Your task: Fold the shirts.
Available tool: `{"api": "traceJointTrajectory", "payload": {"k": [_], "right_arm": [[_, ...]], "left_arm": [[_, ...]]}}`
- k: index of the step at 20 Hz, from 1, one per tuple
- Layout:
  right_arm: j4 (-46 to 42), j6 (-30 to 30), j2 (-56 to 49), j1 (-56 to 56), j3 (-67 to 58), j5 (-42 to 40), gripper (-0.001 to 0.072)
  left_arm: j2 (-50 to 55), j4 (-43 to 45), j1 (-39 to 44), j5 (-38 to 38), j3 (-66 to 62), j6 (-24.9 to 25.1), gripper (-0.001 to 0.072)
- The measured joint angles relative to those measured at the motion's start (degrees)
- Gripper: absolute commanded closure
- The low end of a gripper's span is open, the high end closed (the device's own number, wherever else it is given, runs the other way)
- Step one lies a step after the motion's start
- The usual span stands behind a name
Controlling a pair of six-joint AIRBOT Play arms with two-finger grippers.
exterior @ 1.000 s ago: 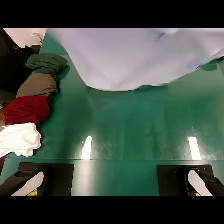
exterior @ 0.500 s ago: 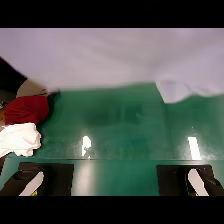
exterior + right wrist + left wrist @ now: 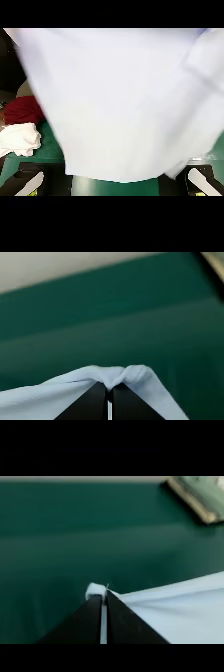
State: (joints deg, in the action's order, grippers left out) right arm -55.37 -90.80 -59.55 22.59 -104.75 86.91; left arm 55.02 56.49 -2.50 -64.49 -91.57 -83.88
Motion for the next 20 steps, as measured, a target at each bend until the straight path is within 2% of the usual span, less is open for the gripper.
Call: {"api": "traceJointTrajectory", "payload": {"k": [4, 7, 14, 17, 20], "right_arm": [[-2.6, -0.7, -10.5, -6.2, 11.5, 3.7, 0.07], [-5.1, -1.0, -19.0, -10.8, 15.6, -0.7, 0.07], [-7.7, 0.7, -34.0, -15.5, 7.6, -14.5, 0.07], [-11.3, 1.0, -36.3, -15.9, 4.3, -17.4, 0.07], [-16.3, 2.1, -36.0, -16.1, 5.7, -16.1, 0.07]], "left_arm": [[12.0, 1.2, 0.1, -1.8, 10.6, -0.5, 0.0684], [21.7, -0.2, 0.2, 2.1, 13.1, 2.0, 0.0684], [33.4, -7.8, 0.7, 17.4, 8.9, 7.5, 0.0684], [35.7, -8.6, 2.6, 19.3, 8.0, 10.0, 0.0684], [37.4, -6.0, 4.4, 18.1, 7.6, 10.8, 0.0684]]}}
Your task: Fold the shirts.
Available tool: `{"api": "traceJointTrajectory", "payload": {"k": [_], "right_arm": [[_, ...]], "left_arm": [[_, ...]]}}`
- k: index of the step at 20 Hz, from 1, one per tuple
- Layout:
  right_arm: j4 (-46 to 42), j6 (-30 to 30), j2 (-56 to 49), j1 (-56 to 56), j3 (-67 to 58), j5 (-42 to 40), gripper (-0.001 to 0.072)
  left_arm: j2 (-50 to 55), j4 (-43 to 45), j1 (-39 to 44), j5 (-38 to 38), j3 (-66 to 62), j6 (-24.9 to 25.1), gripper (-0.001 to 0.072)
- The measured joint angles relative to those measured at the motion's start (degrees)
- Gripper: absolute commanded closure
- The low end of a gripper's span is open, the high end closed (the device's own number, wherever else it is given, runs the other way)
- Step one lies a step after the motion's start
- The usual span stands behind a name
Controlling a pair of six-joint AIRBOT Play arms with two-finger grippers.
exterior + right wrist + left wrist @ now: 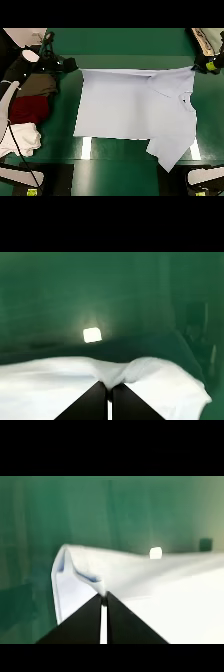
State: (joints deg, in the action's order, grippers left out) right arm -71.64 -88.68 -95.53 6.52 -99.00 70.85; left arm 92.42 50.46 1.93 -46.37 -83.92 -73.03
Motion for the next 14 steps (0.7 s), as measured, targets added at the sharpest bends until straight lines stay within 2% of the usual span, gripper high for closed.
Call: {"api": "traceJointTrajectory", "payload": {"k": [4, 11, 12, 13, 14], "right_arm": [[-4.9, 1.4, 4.0, 0.0, 9.6, 1.7, 0.07], [-7.5, 2.1, 10.8, 1.3, 25.6, -1.6, 0.0697], [-7.5, 2.1, 11.2, 1.4, 26.7, -2.2, 0.0688], [-7.5, 2.1, 11.5, 1.4, 27.5, -2.2, 0.0559], [-7.4, 2.1, 11.7, 1.5, 28.0, -2.2, 0.0386]], "left_arm": [[0.8, 4.5, 1.0, -4.0, 0.0, -3.2, 0.0684], [2.0, 7.1, 3.0, -7.7, 5.2, -4.8, 0.0682], [2.2, 7.2, 3.2, -7.9, 5.9, -4.9, 0.0567], [2.2, 7.5, 3.3, -8.2, 6.4, -4.9, 0.0232], [2.2, 7.5, 3.4, -8.4, 6.7, -5.3, 0.0051]]}}
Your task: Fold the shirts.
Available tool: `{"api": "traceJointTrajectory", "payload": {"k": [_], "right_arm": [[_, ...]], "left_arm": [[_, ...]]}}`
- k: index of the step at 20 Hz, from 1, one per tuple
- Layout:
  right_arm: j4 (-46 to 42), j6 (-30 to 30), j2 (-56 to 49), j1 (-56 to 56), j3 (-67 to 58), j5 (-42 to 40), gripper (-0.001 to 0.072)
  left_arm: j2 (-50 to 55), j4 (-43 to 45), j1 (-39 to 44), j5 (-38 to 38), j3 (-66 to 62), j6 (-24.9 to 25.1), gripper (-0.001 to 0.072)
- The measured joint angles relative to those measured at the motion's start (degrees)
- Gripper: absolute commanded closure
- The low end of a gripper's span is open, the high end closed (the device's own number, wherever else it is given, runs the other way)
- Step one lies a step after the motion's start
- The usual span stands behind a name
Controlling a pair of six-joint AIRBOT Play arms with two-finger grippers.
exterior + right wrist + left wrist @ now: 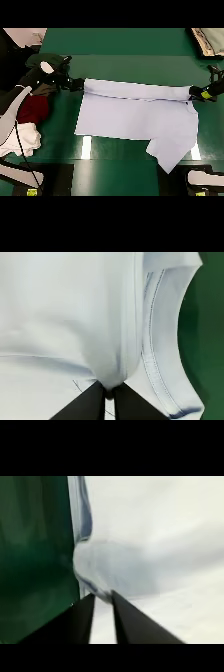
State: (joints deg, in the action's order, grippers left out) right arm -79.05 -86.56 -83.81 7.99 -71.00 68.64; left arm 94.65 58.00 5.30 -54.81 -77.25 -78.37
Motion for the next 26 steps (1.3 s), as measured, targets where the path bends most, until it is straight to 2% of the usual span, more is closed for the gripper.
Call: {"api": "traceJointTrajectory", "payload": {"k": [1, 4, 8, 12, 13, 19, 26], "right_arm": [[0.6, 0.1, 0.2, 0.1, 0.2, 0.0, 0.0366], [4.3, 0.3, 0.5, 1.0, -1.2, 2.5, 0.0367], [10.6, 3.7, 3.3, 4.5, -3.2, 10.5, 0.037], [17.4, 6.9, 10.3, 8.7, 1.4, 14.5, 0.0381], [18.8, 7.7, 12.1, 9.6, 3.1, 14.7, 0.0409], [24.1, 10.4, 19.8, 11.5, 11.5, 14.5, 0.0409], [25.5, 10.9, 21.4, 9.9, 13.5, 14.5, 0.0409]], "left_arm": [[0.0, 0.0, 0.1, -0.5, 0.1, -0.7, 0.0104], [0.0, 0.1, -0.4, -4.2, -1.3, -1.8, 0.0101], [-3.4, 0.8, -4.3, -12.3, -1.9, -2.1, 0.0102], [-11.5, 1.0, -6.5, -17.2, 9.4, -1.5, 0.0102], [-13.9, 0.9, -6.8, -17.5, 13.4, -1.0, 0.0102], [-23.5, -2.8, -7.3, -16.6, 33.9, 3.9, 0.0102], [-25.2, -8.4, -5.0, -14.0, 40.5, 6.8, 0.0104]]}}
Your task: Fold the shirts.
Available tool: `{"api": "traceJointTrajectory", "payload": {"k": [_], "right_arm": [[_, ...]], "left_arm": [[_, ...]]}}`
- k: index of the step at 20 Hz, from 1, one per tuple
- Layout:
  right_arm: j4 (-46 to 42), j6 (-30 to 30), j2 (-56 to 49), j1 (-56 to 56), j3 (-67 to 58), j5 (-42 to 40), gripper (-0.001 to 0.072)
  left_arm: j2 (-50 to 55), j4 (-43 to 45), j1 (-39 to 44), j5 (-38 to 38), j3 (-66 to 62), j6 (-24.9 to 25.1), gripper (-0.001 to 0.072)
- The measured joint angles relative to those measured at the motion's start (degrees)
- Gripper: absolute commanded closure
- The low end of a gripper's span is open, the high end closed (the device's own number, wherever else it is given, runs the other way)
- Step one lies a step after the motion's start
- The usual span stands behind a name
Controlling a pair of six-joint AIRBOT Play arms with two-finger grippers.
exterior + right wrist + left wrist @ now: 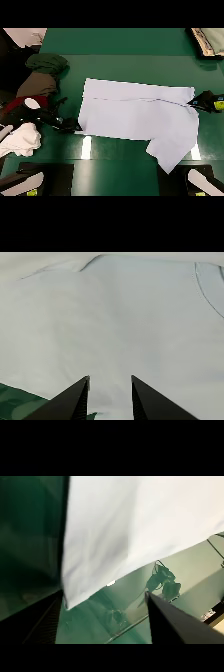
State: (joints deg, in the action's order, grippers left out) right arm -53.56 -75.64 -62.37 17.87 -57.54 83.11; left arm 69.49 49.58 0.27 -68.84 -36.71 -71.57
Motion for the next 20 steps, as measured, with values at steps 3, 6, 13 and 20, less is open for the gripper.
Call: {"api": "traceJointTrajectory", "payload": {"k": [3, 6, 13, 20], "right_arm": [[0.0, 0.1, 0.1, 0.4, 0.1, 0.2, 0.0408], [-1.1, 0.1, 0.2, 2.6, 0.2, 2.1, 0.0408], [-15.4, -3.9, 4.9, 12.3, 10.8, 4.9, 0.0294], [-20.4, -6.2, 7.3, 16.6, 23.9, 4.5, 0.0297]], "left_arm": [[0.0, -0.5, 3.3, 3.5, 0.6, -0.3, 0.0603], [-0.1, -0.5, 4.8, 6.7, 0.6, -1.5, 0.0683], [-0.3, -1.2, 5.6, 9.0, -1.9, -2.1, 0.0683], [-0.5, -1.7, 5.7, 10.6, -2.5, -0.9, 0.0683]]}}
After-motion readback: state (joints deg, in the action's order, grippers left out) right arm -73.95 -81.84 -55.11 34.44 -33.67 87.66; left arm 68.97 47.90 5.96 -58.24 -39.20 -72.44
